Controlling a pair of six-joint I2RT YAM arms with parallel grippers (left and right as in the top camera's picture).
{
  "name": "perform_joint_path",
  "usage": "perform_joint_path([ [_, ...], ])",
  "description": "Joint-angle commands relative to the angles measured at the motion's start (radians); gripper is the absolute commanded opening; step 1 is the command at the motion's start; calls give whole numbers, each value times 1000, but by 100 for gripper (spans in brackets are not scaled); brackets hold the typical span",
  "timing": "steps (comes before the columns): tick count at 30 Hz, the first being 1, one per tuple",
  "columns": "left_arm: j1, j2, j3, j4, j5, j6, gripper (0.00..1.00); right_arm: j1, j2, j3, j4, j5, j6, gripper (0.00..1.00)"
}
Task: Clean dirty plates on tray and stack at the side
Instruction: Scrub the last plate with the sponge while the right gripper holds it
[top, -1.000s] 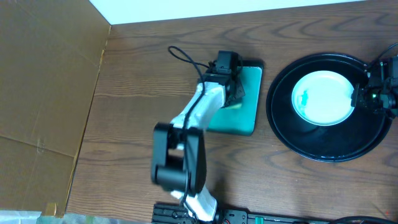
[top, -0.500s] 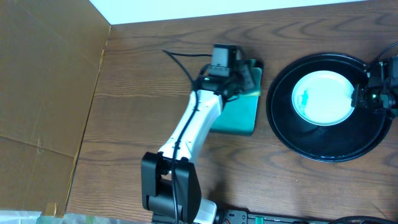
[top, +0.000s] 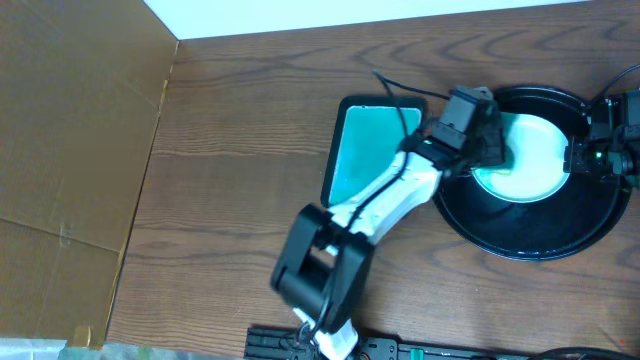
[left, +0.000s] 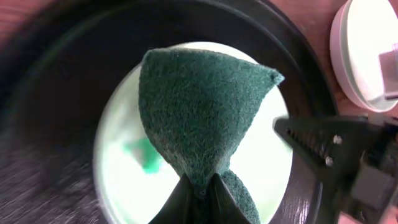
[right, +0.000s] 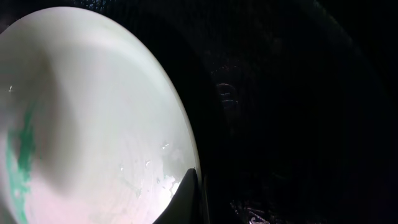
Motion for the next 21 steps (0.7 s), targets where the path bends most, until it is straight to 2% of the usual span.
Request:
perform_joint_path([
  [1, -30, 76, 18, 72, -13, -90, 7, 19, 10, 4, -5, 5, -17, 1],
  [6, -71, 179, 18, 197, -14, -108, 7, 21, 10, 4, -5, 5, -17, 1],
  [8, -72, 207, 18, 200, -42, -104, 7, 21, 10, 3, -5, 5, -17, 1],
  [11, -64, 218, 18, 124, -197, -93, 7, 21, 10, 3, -18, 5, -17, 1],
  [13, -51, 215, 18, 57, -359, -64, 7, 21, 10, 3, -29, 5, -17, 1],
  [17, -17, 202, 19, -34, -583, 70, 7, 21, 10, 4, -40, 5, -17, 1],
  [21, 8, 162, 19, -61, -627, 125, 7, 21, 10, 4, -50, 5, -17, 1],
])
